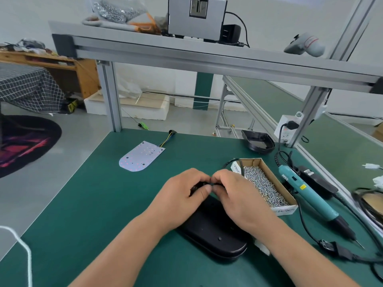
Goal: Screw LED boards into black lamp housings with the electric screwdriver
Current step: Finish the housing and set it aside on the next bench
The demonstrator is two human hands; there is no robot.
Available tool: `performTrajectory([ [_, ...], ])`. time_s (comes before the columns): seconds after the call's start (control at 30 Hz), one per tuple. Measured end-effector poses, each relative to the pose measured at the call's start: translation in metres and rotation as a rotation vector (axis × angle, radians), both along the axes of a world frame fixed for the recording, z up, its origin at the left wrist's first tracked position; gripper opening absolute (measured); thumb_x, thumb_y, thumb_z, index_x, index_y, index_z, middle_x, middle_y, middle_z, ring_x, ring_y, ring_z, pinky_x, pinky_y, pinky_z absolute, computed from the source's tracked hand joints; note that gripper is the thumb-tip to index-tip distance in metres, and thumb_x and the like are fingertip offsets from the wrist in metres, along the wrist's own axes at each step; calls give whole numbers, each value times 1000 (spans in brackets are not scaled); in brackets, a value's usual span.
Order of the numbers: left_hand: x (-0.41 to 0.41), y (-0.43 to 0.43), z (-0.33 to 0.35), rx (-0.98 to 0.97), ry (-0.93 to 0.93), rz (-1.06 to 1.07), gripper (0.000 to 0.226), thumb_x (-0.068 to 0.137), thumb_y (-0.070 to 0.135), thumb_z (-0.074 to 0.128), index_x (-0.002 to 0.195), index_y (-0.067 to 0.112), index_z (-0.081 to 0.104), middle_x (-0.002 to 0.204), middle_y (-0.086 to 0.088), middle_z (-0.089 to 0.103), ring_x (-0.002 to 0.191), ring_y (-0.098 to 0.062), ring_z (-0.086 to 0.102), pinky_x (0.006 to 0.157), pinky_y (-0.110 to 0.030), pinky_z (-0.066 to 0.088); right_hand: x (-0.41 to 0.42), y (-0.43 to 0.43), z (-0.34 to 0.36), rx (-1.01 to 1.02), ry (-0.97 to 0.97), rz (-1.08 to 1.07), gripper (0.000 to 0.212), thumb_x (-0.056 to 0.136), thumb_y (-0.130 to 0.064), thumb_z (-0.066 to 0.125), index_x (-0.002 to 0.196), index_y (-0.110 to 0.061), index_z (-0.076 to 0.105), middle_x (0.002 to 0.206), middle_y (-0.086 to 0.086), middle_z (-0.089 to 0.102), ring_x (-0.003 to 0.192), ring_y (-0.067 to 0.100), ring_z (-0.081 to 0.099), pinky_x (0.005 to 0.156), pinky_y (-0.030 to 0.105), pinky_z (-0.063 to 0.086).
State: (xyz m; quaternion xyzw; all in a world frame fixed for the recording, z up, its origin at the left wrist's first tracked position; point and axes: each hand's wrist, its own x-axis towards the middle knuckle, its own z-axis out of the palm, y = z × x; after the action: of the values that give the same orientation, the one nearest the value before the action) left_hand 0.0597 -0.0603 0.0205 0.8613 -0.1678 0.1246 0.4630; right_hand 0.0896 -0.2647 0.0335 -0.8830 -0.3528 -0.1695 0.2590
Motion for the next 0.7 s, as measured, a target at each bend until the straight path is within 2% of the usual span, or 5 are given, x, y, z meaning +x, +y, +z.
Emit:
performTrajectory([
  [0.13,1,1,-6,-15,33,8,11,93,36,61,101,37,69,100,16,69,100,-12,65,85,-28,51,1,2,-6,-19,-123,-18,6,100,-14,56,94,-15,57,84,-4,55,78,23,50,66,46,46],
  [0.2,3,0,-9,17,38,12,13,89,37,58,99,35,67,100,16,67,103,-9,62,86,-23,49,2,1,-5,-36,-144,-33,14,94,-1,62,89,-13,57,79,-1,54,75,26,49,65,48,45],
  [0.3,3,0,-13,18,80,1,15,87,36,55,97,34,65,96,15,65,93,-7,61,78,-17,46,2,1,0,-34,-156,-50,22,89,8,68,87,-12,59,77,0,55,73,27,49,66,47,46],
  [0.6,1,6,-17,-38,228,-15,12,85,35,54,95,38,60,107,14,68,82,-5,56,82,-34,52,5,-3,2,16,-124,-80,21,94,2,70,87,-15,60,77,-5,55,75,20,45,69,43,42],
  [0.7,0,7,-16,-44,246,-11,11,84,34,52,94,36,58,109,13,66,91,-12,59,87,-40,53,5,-3,3,25,-89,-76,20,95,1,69,88,-15,60,77,-5,55,76,18,45,71,42,41],
])
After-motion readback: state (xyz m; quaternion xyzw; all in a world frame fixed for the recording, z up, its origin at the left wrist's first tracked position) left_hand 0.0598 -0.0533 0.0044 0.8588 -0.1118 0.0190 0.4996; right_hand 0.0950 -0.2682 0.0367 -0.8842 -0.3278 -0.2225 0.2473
